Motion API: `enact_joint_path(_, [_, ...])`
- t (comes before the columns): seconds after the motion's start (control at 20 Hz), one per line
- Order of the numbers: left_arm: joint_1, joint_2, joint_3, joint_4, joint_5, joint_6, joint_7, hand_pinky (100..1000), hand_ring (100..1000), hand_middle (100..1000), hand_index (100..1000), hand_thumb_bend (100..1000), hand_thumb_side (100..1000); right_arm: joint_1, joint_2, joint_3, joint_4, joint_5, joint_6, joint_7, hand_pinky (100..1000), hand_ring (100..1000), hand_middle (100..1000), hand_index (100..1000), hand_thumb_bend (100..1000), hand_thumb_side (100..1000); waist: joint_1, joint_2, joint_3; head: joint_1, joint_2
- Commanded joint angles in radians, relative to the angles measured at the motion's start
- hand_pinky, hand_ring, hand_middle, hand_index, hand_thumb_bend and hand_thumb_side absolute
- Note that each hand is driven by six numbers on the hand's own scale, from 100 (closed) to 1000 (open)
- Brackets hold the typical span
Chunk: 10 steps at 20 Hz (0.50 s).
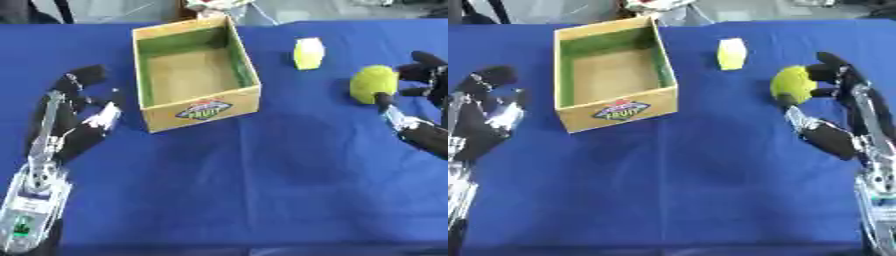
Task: Pick up objects on the table and place them in the box.
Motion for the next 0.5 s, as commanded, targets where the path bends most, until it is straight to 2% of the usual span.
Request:
enact_joint_path(0.05, [-0.008,0.009,-0.001,-0.017,-0.003,-0.002,-0.002,527,815,755,798,359,313,-0.010,-0.011,-0.006,-0.017,-0.001,-0.002,0.002,710,810,754,928,360,352,-0.001,-0.013,0.000,-0.002,0.005])
enact_joint_path(0.35, [-0.008,0.010,-0.003,-0.016,-0.003,-0.002,-0.004,527,815,755,798,359,313,-0.022,-0.034,-0.004,-0.009,0.006,-0.002,0.006,713,810,754,929,363,352,-0.003,-0.014,0.002,-0.004,0.005])
enact_joint_path(0.4, [-0.007,0.010,-0.003,-0.016,-0.003,-0.002,-0.004,527,815,755,798,359,312,-0.026,-0.040,-0.004,-0.006,0.008,-0.001,0.006,713,810,754,929,253,388,-0.003,-0.015,0.003,-0.004,0.005])
enact_joint_path(0.45, [-0.007,0.010,-0.003,-0.015,-0.003,-0.002,-0.004,527,815,755,798,358,314,-0.031,-0.048,-0.004,-0.002,0.009,-0.001,0.007,713,810,754,929,364,352,-0.004,-0.015,0.003,-0.004,0.005])
enact_joint_path(0.5, [-0.006,0.010,-0.003,-0.015,-0.003,-0.002,-0.004,527,814,755,798,359,313,-0.037,-0.057,-0.003,0.003,0.011,0.000,0.007,714,810,756,930,365,349,-0.004,-0.016,0.003,-0.004,0.005])
